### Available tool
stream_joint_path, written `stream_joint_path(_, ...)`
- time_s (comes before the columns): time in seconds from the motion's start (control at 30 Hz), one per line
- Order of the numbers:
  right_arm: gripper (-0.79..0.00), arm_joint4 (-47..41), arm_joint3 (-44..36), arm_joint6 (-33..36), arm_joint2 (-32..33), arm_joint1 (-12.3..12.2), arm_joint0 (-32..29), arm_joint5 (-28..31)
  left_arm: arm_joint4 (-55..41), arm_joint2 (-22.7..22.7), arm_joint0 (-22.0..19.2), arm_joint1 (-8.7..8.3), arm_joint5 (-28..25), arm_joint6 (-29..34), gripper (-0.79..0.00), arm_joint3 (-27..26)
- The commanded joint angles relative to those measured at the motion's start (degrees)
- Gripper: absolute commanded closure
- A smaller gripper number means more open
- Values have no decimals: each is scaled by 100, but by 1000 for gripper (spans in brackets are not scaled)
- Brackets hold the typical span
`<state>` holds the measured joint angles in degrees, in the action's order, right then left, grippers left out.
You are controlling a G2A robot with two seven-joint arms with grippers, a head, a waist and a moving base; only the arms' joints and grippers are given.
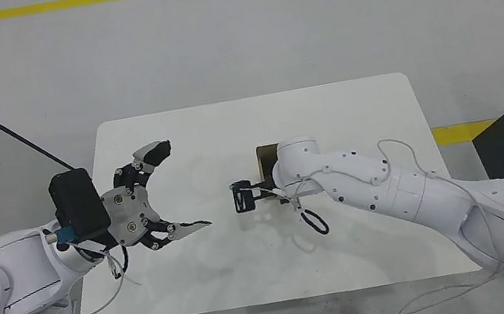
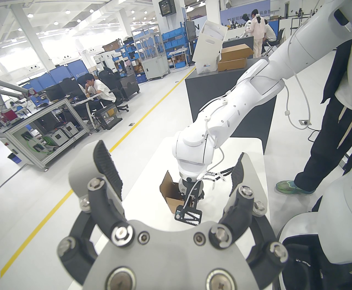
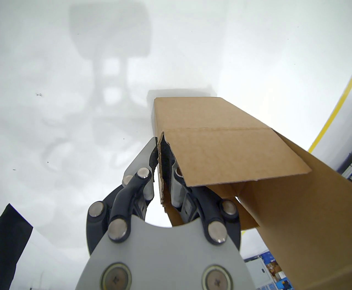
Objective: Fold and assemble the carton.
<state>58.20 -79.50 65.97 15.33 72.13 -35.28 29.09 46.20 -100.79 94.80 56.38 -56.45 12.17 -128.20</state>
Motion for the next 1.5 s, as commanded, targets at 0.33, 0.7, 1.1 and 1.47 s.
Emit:
stream_joint_path(0.33, -643, 211, -149, -50, 225, -16, -185, -95, 0, 0, 0, 0, 0, 0, -785, 0)
stream_joint_path(0.7, -671, 316, -1669, 225, 1236, -637, -941, -186, 0, 0, 0, 0, 0, 0, -785, 0)
stream_joint_path(1.1, -665, -121, -3231, -918, 3456, -1548, -2809, 735, 0, 0, 0, 0, 0, 0, -785, 0)
stream_joint_path(1.47, -785, -429, -3214, -1197, 3739, -1616, -3047, 789, 0, 0, 0, 0, 0, 0, -785, 0)
